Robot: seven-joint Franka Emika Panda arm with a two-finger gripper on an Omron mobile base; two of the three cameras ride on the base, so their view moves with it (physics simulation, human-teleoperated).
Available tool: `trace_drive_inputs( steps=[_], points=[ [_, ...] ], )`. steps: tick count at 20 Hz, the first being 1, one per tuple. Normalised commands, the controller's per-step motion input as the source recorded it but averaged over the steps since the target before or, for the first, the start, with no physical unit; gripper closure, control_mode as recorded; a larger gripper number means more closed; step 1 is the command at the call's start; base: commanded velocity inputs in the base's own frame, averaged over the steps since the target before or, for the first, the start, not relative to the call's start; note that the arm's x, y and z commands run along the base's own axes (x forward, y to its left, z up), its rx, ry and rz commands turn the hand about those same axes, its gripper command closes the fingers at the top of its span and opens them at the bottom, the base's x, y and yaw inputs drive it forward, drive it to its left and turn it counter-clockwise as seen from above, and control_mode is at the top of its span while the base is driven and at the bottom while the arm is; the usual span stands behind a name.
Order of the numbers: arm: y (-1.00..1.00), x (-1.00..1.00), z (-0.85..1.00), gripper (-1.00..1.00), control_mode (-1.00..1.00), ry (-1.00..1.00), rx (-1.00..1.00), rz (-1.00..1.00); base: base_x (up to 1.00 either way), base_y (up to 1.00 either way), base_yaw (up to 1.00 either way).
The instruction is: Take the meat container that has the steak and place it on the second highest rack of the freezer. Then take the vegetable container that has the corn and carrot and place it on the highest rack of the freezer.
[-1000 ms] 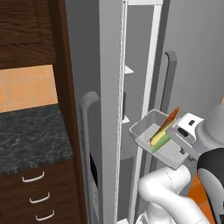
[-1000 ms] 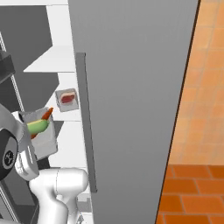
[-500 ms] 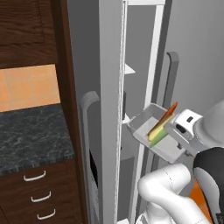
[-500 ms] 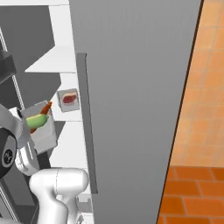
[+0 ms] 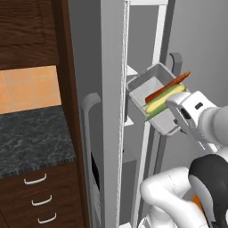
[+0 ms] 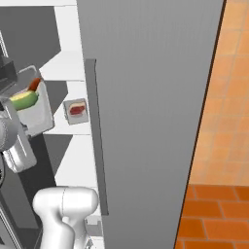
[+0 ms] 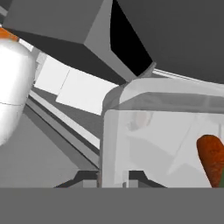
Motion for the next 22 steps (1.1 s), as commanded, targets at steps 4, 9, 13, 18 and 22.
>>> trace_drive_inputs(
  steps=[4, 9, 13, 18, 22],
  points=[
    [0.19, 0.66, 0.72, 1.00, -1.00, -0.13, 0.23, 0.00, 0.00, 0.00, 0.00],
    [0.13, 0.90, 0.39, 1.00, -1.00, 0.03, 0.28, 0.00, 0.00, 0.00, 0.00],
    [0.41, 1.00, 0.09, 1.00, -1.00, 0.16, 0.15, 0.03, 0.00, 0.00, 0.00],
    [0.35, 1.00, 0.09, 1.00, -1.00, 0.05, 0.02, 0.02, 0.00, 0.00, 0.00],
    [0.46, 1.00, 0.15, 1.00, -1.00, 0.03, -0.01, 0.00, 0.00, 0.00, 0.00]
  ],
)
